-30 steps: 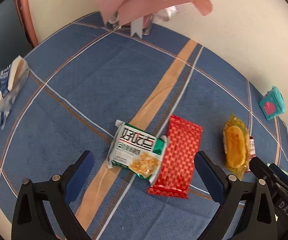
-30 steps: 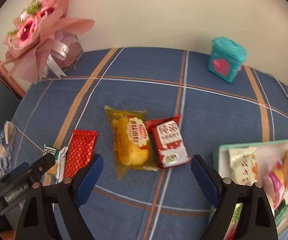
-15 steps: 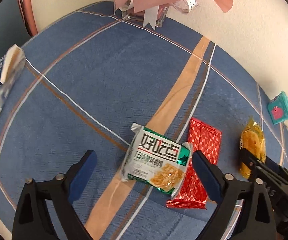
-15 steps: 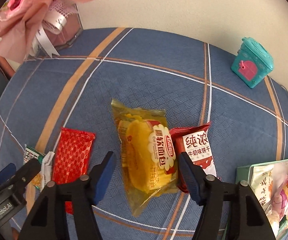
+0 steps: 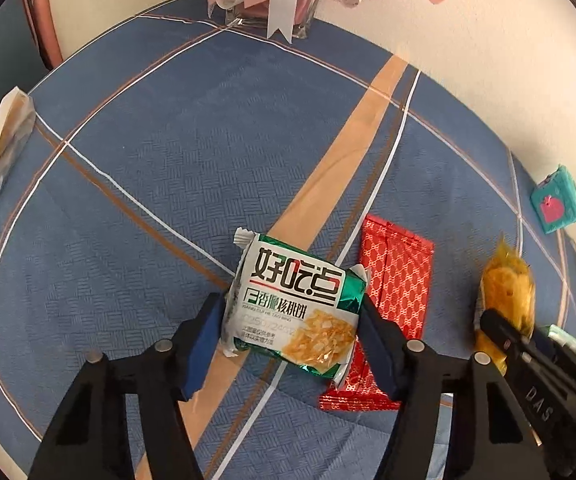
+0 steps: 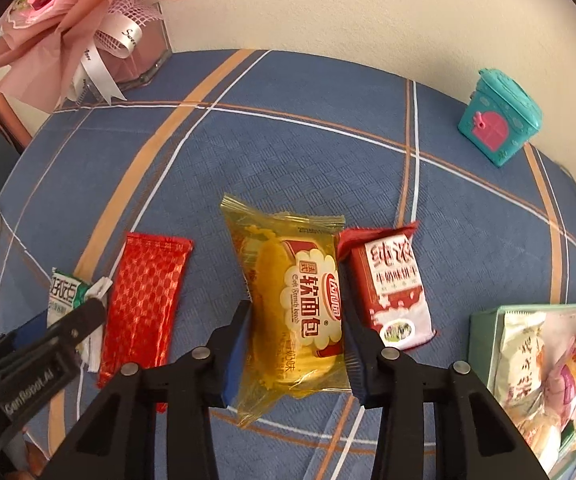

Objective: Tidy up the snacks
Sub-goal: 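Grasp the green-white cracker packet with left tool while right tool grasps yellow bun bag, then lift the cracker packet and yellow bun bag and carry both over the tray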

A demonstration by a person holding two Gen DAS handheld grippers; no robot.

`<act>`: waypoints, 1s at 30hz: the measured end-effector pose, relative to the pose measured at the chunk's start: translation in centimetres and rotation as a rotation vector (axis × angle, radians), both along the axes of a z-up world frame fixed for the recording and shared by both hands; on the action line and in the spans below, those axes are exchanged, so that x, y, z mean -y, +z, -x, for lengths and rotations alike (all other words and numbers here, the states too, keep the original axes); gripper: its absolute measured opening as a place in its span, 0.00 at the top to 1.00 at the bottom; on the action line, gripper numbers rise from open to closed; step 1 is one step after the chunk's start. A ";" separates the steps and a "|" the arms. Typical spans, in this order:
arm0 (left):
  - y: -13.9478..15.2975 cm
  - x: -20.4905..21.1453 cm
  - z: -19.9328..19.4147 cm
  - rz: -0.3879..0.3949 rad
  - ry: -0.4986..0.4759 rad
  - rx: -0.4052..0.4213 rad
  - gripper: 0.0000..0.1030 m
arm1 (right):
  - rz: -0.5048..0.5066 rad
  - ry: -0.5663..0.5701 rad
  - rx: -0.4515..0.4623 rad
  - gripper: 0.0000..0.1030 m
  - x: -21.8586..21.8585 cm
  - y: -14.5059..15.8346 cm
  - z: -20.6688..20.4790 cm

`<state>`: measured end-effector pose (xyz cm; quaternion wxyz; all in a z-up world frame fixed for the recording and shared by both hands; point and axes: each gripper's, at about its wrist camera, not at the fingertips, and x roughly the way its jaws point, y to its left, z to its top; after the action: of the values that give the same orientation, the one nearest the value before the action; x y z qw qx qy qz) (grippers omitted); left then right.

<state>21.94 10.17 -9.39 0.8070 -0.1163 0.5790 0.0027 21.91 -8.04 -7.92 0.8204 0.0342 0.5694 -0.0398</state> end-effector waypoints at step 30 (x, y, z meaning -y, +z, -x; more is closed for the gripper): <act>9.8 8.4 5.6 -0.030 -0.193 0.203 0.41 | -0.153 -0.163 0.148 0.57 5.2 5.9 10.4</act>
<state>16.33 1.76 0.44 0.8595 -0.0476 0.5029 -0.0783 11.50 -13.26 -1.98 0.8491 0.1456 0.5042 -0.0602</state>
